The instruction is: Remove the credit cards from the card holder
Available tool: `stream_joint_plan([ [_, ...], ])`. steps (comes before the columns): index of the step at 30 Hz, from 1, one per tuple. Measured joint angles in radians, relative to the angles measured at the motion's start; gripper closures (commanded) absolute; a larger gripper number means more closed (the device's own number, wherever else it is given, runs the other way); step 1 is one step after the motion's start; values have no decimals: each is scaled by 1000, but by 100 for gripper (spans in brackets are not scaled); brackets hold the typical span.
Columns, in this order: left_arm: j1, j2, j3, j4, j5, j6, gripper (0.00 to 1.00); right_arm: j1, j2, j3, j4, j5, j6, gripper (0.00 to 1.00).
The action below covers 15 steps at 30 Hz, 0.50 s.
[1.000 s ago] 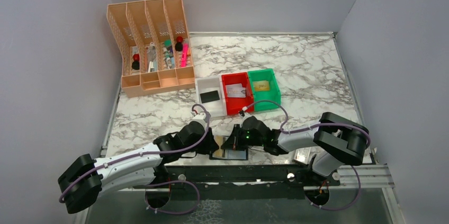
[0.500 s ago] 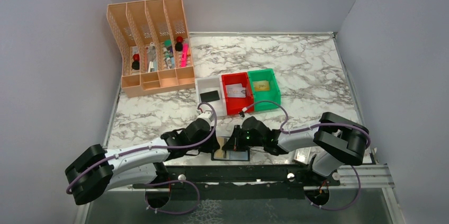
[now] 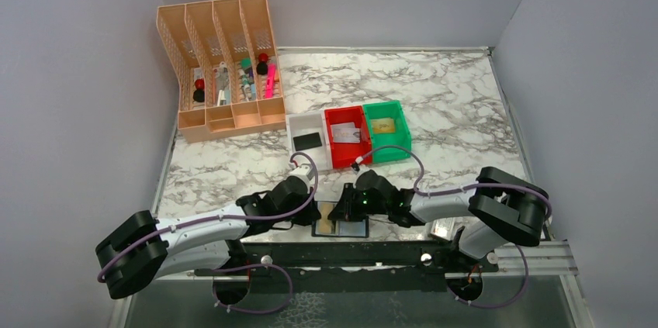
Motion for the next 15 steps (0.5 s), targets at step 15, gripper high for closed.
stream_joint_plan([
  [15, -8, -25, -15, 5, 13, -1, 100, 0, -77, 27, -160, 94, -41, 74],
])
